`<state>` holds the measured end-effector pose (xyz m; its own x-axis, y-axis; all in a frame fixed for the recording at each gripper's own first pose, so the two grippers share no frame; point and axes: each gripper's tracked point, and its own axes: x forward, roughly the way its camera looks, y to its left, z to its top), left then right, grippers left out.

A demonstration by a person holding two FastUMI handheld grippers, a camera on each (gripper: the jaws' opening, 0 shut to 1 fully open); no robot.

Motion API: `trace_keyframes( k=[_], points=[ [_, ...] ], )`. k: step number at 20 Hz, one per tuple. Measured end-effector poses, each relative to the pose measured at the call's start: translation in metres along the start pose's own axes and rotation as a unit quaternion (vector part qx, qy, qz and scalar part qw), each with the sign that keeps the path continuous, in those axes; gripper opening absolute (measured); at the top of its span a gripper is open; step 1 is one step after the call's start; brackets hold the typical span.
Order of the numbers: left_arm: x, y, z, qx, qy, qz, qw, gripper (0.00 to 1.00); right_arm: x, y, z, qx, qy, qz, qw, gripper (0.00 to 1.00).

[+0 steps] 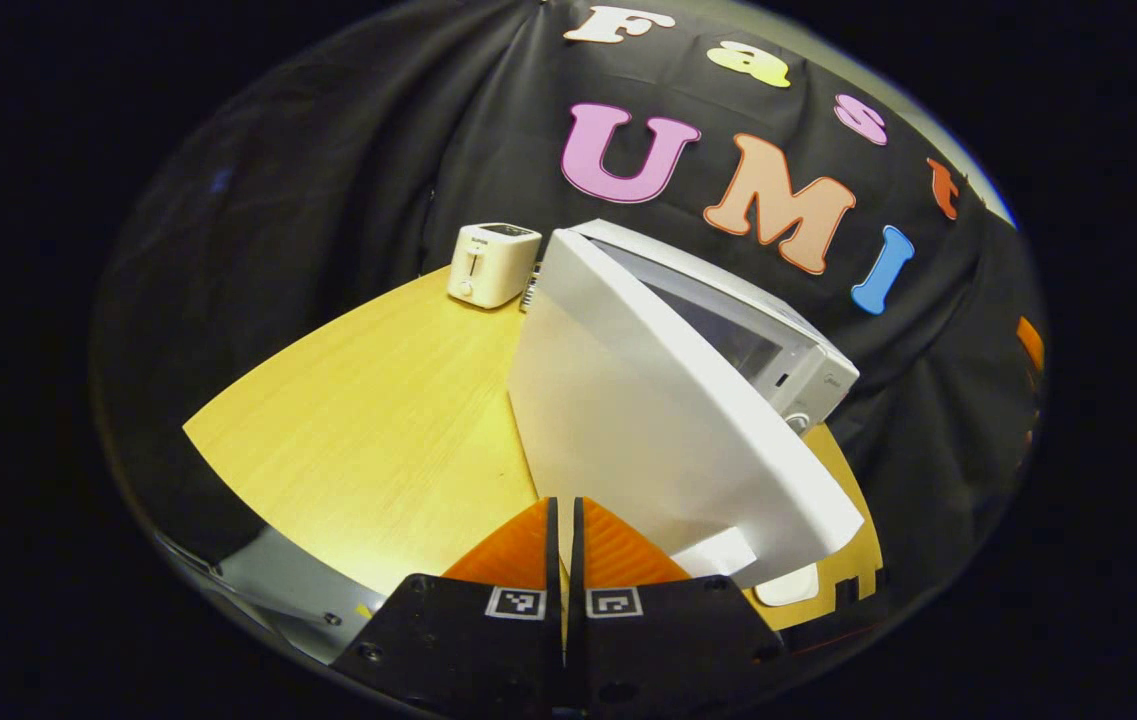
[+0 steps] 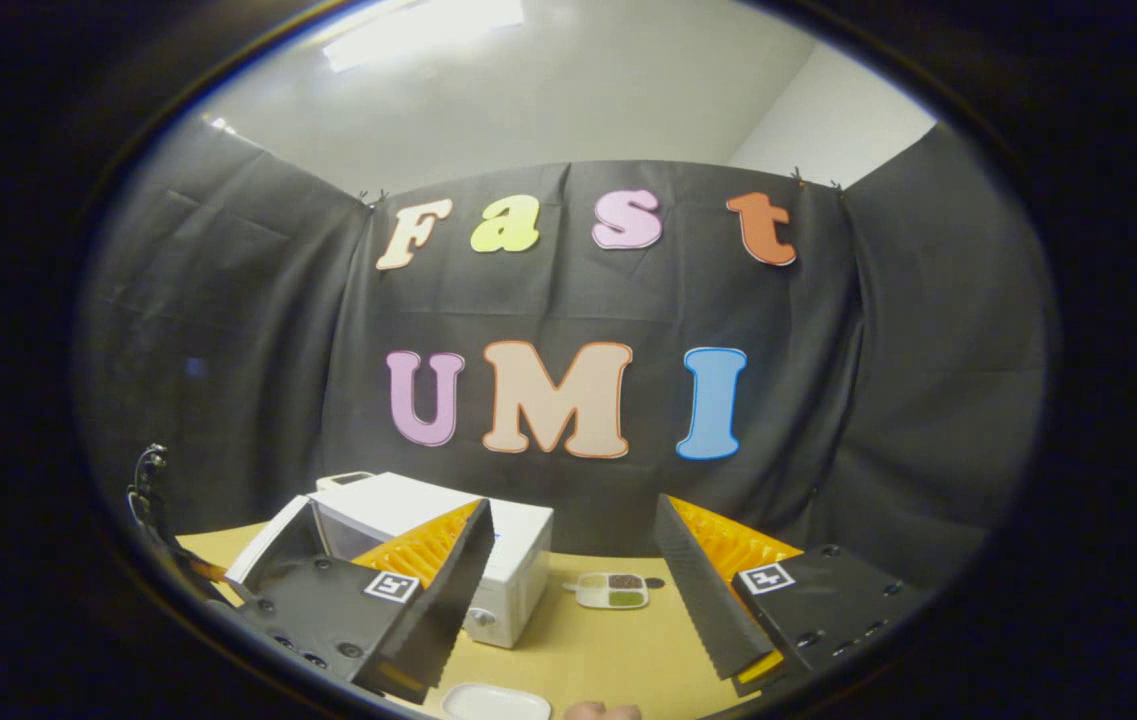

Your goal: Open the microwave oven with the left hand, put the food in, and close the microwave oven.

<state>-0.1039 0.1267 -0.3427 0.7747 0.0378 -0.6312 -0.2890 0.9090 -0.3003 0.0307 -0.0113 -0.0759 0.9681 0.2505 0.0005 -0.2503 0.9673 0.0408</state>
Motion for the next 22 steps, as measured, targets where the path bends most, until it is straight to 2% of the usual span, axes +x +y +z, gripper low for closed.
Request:
trace_keyframes(
  k=[3,13,15,22],
  points=[
    [0.019,-0.03,-0.003,0.003,0.002,-0.019,1.0,0.0,0.001,-0.011,0.003,-0.014,0.0,0.0,1.0,0.92],
    [0.076,-0.106,-0.001,0.063,-0.002,-0.066,0.996,0.01,0.003,-0.034,0.003,-0.055,0.007,0.008,0.998,0.92],
    [0.083,-0.115,0.002,0.069,-0.005,-0.066,0.995,0.01,0.0,-0.036,0.005,-0.068,0.003,0.008,0.998,0.96],
    [0.105,-0.145,0.014,0.082,-0.007,-0.085,0.993,0.0,-0.004,-0.035,0.016,-0.05,-0.009,0.006,0.999,0.97]
  ],
)
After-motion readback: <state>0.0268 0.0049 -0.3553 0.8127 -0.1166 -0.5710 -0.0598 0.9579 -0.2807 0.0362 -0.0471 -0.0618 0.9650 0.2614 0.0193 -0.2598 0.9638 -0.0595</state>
